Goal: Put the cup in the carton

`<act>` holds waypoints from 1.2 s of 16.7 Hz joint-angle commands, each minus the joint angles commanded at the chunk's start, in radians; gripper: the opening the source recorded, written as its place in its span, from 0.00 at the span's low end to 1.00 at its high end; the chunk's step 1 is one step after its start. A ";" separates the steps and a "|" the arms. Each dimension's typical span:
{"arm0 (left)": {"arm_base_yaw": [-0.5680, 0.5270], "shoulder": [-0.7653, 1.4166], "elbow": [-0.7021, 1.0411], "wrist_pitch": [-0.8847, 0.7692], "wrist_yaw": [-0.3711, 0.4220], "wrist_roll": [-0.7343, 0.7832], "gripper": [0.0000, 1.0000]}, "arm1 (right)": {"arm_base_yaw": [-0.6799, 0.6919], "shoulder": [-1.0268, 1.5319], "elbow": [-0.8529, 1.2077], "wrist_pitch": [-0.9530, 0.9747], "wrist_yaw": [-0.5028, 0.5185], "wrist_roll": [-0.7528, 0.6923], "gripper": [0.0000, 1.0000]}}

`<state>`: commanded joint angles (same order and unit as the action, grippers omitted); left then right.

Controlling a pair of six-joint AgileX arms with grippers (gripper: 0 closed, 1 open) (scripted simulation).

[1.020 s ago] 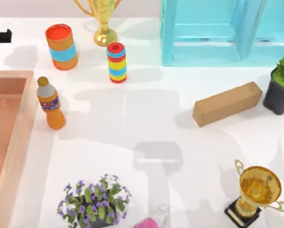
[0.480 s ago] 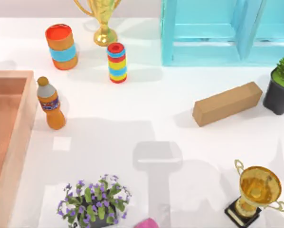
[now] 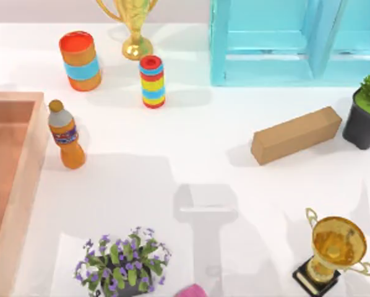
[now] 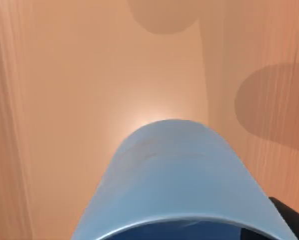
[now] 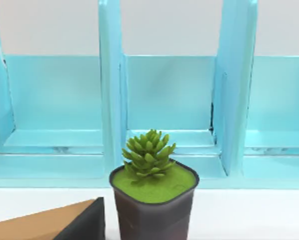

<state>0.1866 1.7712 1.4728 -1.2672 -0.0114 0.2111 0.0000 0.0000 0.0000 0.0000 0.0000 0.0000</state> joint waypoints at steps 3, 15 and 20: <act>0.010 0.005 -0.089 0.093 0.000 0.009 0.00 | 0.000 0.000 0.000 0.000 0.000 0.000 1.00; 0.018 0.012 -0.114 0.119 0.001 0.016 0.53 | 0.000 0.000 0.000 0.000 0.000 0.000 1.00; 0.018 0.012 -0.114 0.119 0.001 0.016 0.90 | 0.000 0.000 0.000 0.000 0.000 0.000 1.00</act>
<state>0.2043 1.7836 1.3592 -1.1479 -0.0105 0.2274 0.0000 0.0000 0.0000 0.0000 0.0000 0.0000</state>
